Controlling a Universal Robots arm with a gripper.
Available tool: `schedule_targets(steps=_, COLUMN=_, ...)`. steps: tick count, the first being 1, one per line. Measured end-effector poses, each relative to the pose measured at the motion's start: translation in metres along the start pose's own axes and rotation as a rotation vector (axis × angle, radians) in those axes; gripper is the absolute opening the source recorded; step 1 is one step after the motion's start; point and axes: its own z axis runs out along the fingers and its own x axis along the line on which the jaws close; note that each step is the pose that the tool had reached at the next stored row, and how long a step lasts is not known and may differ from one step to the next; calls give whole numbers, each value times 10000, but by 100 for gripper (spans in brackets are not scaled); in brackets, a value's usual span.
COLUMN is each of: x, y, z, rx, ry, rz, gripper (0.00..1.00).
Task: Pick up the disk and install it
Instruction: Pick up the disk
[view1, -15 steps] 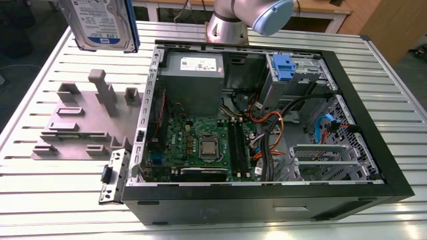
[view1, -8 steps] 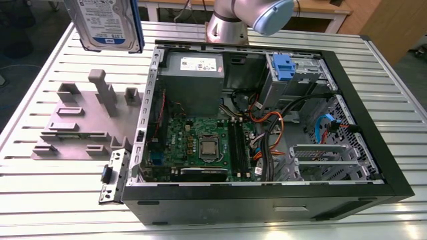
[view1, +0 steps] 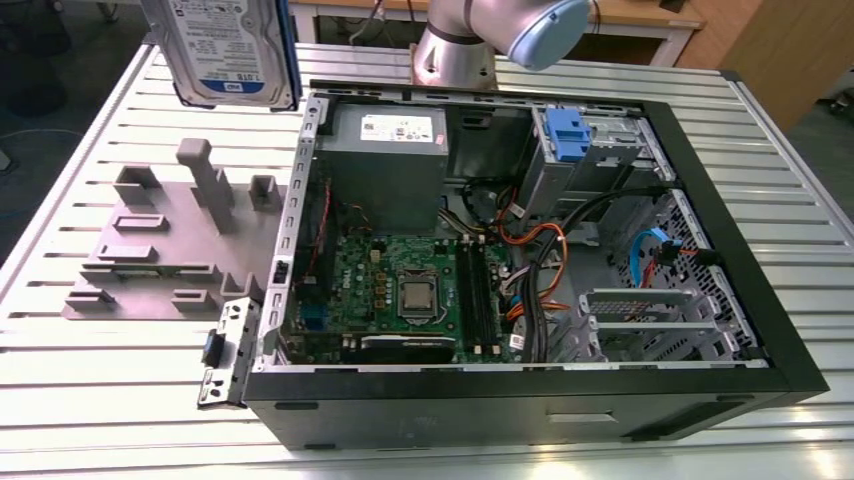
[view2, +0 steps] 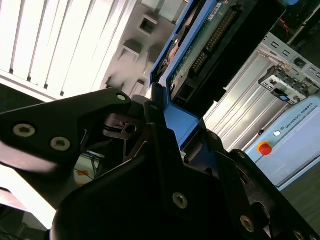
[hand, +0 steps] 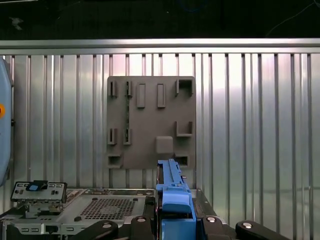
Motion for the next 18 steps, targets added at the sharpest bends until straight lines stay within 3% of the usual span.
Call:
schedule_targets(steps=6, x=114, y=-61, z=7, rx=2, ry=-1, rz=0, gripper=36)
schedule_targets(steps=13, x=118, y=-296, z=11, rx=0, ry=0, rz=-1, gripper=36)
schedule_targets(steps=18, x=117, y=-336, z=13, rx=0, ry=0, rz=1, gripper=36)
